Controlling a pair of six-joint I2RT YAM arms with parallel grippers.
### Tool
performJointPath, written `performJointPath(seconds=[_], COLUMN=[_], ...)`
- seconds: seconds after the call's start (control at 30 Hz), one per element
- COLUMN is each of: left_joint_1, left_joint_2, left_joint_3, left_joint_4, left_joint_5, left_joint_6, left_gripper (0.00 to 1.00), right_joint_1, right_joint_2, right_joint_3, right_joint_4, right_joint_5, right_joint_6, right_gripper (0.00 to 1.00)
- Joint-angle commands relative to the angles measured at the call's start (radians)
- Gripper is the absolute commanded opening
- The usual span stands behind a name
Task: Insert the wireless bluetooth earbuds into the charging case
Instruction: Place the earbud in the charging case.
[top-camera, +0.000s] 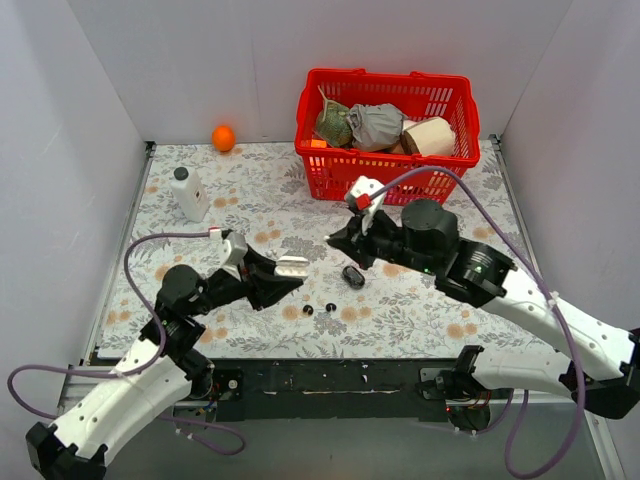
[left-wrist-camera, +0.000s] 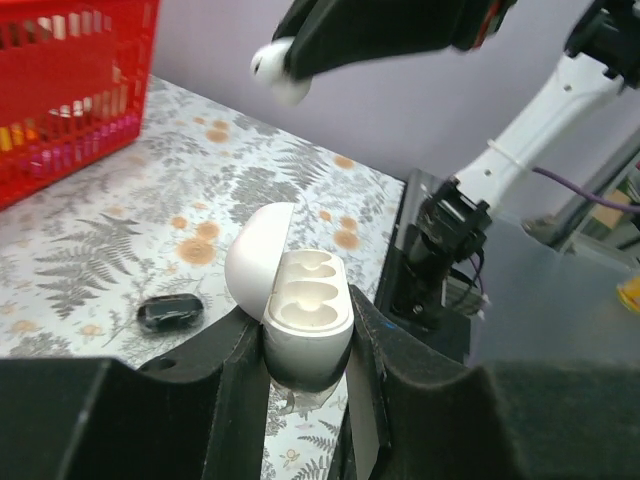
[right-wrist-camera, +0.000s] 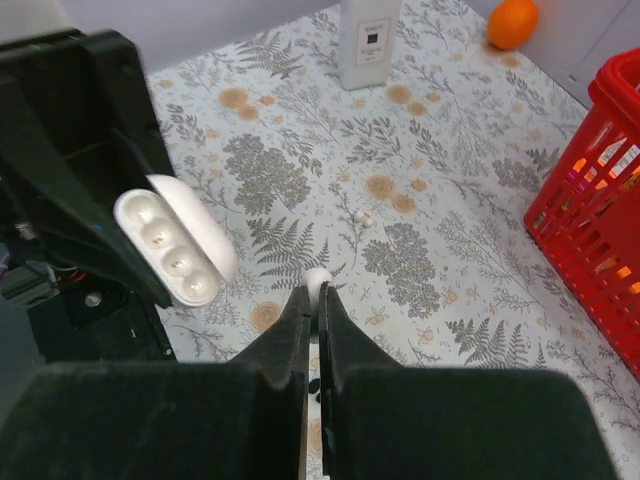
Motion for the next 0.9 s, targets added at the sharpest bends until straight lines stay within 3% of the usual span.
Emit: performJointPath(seconds=[0.0,0.33,0.5,0.87], left_joint_1=[0.000,0.001,0.000,0.001], left_joint_2=[0.090,0.316,0.316,0.270], left_joint_3=[0.013,0.077,0.047,0.050], left_joint_4=[0.154,0.289,0.386,0.291], left_joint_5=[0.224,0.408,0.449,0.451], left_joint_6=[0.044,-0.022,-0.040,0.029], left_gripper=[0.00,0.00,0.00,0.00], right_joint_1=[0.000,0.000,0.000,0.001], right_joint_2=[-0.084,-0.098,-0.084,-0.006], right_joint_3=[0.019,0.091,0.077,0.077], right_joint_4=[-0.009,-0.116,-0.082,-0.050], right_joint_5=[-0.141,-0.432,-0.498,-0.575], right_joint_6=[-0.075,-0.120,-0.100,-0.086], right_gripper=[0.01,0.01,0.01,0.01])
